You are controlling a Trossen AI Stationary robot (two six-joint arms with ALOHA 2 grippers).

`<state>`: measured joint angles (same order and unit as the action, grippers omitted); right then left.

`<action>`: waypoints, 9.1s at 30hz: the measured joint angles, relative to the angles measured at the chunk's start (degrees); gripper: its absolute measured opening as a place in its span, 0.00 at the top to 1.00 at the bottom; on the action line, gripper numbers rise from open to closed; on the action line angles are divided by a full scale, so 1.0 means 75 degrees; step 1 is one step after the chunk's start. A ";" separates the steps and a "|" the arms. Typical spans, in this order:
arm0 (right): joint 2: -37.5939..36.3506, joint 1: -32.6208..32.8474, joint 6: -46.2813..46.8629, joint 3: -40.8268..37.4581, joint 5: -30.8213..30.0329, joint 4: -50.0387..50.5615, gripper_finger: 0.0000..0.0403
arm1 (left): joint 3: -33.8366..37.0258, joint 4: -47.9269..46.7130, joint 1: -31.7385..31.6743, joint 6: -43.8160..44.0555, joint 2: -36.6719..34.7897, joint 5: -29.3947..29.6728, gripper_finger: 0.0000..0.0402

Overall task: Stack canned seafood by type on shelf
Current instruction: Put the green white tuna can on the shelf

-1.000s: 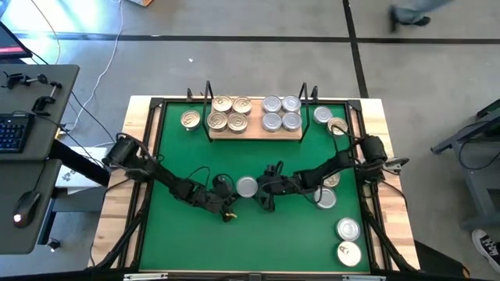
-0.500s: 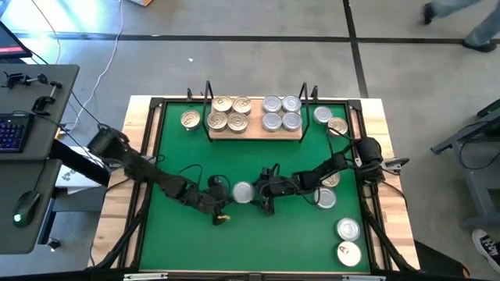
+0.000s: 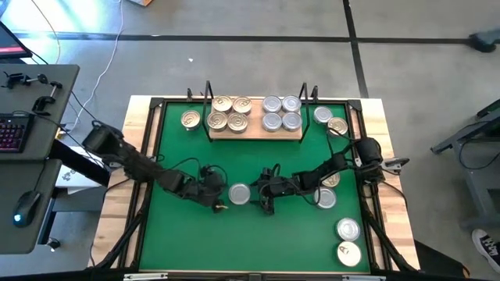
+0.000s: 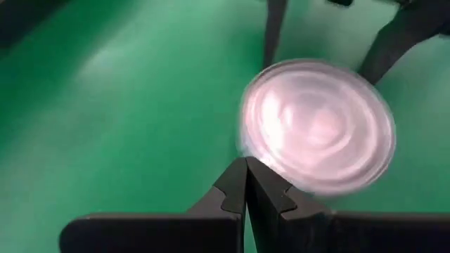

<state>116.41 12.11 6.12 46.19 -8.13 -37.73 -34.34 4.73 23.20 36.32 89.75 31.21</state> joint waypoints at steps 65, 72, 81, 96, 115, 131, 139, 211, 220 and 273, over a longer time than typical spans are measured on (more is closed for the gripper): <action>-0.1713 0.0916 0.3434 0.0088 -0.0687 0.3284 0.20 | -0.0057 0.1129 -0.0700 -0.1340 0.0711 -0.0394 0.99; -0.2097 0.1735 0.1713 0.0088 -0.2219 0.2975 0.20 | -0.0046 0.1241 -0.0700 -0.1497 0.0813 -0.0401 1.00; -0.0970 0.2207 -0.2164 0.0690 -0.3175 0.2377 0.20 | -0.0025 0.1630 -0.0701 -0.1762 0.0842 -0.0471 1.00; -0.0138 0.1883 -0.2362 0.2688 -0.3445 0.4541 0.20 | -0.0022 0.1658 -0.0711 -0.1947 0.0845 -0.0649 1.00; -0.0200 0.2070 0.0484 0.3725 -0.4001 0.8395 0.20 | -0.0124 0.2457 -0.0707 -0.2539 0.0491 -0.1296 1.00; -0.0182 0.2099 -0.0530 0.3722 -0.3479 0.7164 0.20 | -0.0145 0.2965 -0.1476 -0.2533 0.1775 -0.1656 1.00; -0.0164 0.1866 -0.1108 0.3719 -0.4066 0.6692 0.20 | -0.0138 0.3131 -0.1448 -0.2670 0.1977 -0.1762 1.00; -0.1648 0.1569 0.0187 0.1974 -0.2097 0.5527 0.42 | -0.0570 0.2668 -0.1761 -0.2425 0.1327 -0.1893 1.00; -0.1648 0.1598 0.0211 0.1974 -0.2098 0.5630 0.42 | -0.0602 0.2886 -0.1944 -0.2463 0.1880 -0.1861 1.00; -0.1648 0.1805 0.0495 0.1977 -0.2452 0.6093 0.42 | -0.0876 0.2836 -0.1884 -0.3519 0.1382 -0.2257 1.00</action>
<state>104.05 25.65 9.84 61.01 -26.52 7.97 -40.91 26.00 9.07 9.93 100.12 14.28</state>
